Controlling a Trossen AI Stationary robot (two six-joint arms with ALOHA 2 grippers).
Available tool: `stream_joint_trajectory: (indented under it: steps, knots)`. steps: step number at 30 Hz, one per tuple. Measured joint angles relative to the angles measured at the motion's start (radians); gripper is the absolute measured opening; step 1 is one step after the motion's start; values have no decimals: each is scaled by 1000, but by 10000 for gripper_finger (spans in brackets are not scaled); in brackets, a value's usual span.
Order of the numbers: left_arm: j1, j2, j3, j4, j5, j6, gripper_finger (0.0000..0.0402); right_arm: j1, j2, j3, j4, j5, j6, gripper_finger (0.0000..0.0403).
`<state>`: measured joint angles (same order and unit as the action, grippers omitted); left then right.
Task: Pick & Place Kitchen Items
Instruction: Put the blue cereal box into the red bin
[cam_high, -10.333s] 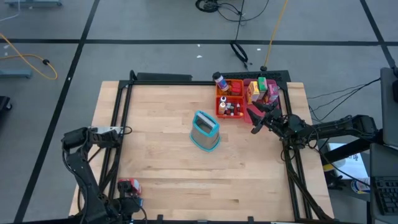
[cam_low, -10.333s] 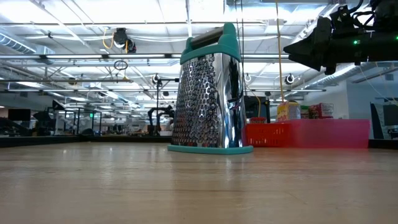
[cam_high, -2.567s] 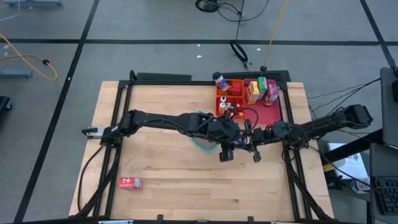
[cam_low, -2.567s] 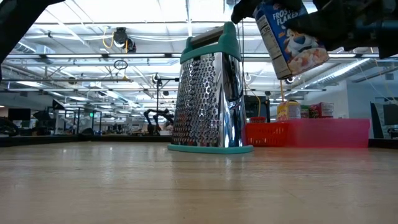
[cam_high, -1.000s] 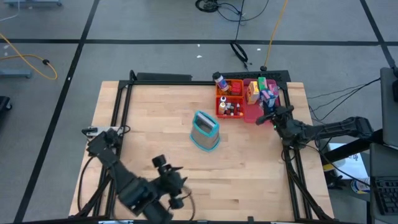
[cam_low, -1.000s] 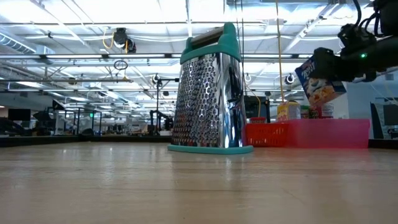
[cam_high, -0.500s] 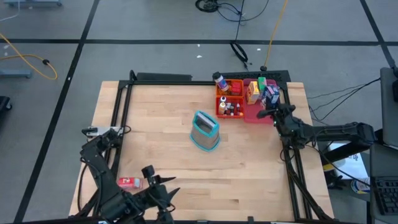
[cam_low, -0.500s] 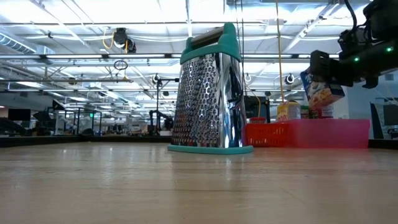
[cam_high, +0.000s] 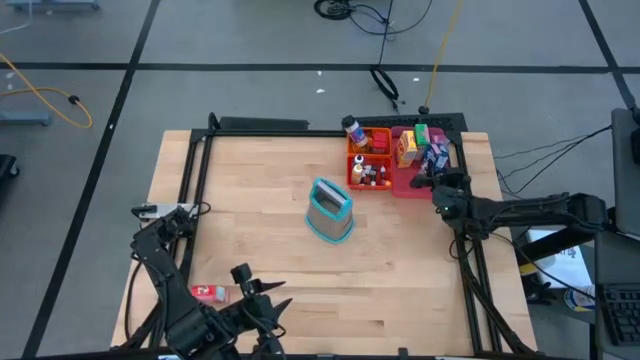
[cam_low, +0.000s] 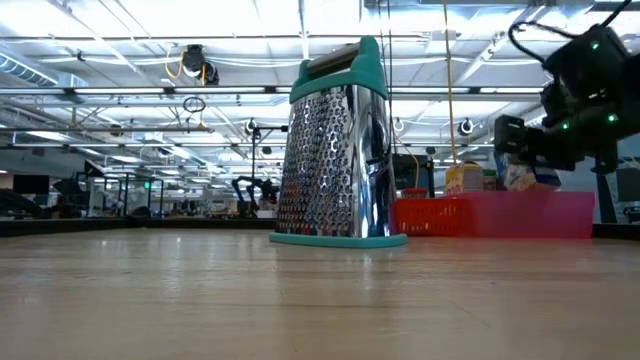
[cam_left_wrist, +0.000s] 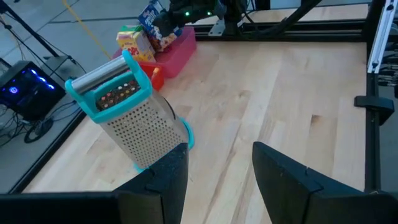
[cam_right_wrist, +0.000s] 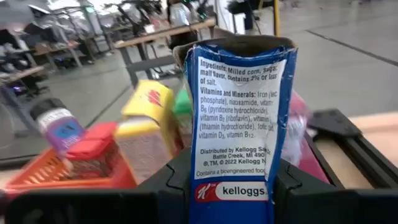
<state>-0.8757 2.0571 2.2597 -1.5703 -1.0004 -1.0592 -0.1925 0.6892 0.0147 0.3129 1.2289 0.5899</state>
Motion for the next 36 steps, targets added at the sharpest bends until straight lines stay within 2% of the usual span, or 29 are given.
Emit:
stream_joint_trajectory:
  steps: [4,12,18,20,26,31,36]
  knots:
    - [0,0,0,0,2,5,177,-4,72,-1,-54,34,98,94]
    - [0,0,0,1,4,2,177,-4,122,-1,-25,71,106,120]
    - [0,0,0,1,4,2,177,-13,121,-1,27,78,105,125]
    - [0,0,0,1,3,2,177,-22,121,-1,56,67,87,126]
    - [0,0,0,1,4,3,177,-66,121,-1,167,-77,-100,128]
    - [0,0,0,1,4,3,177,-71,121,-1,183,-79,-111,146]
    - [0,0,0,1,4,3,177,-70,121,-1,181,-79,-132,186]
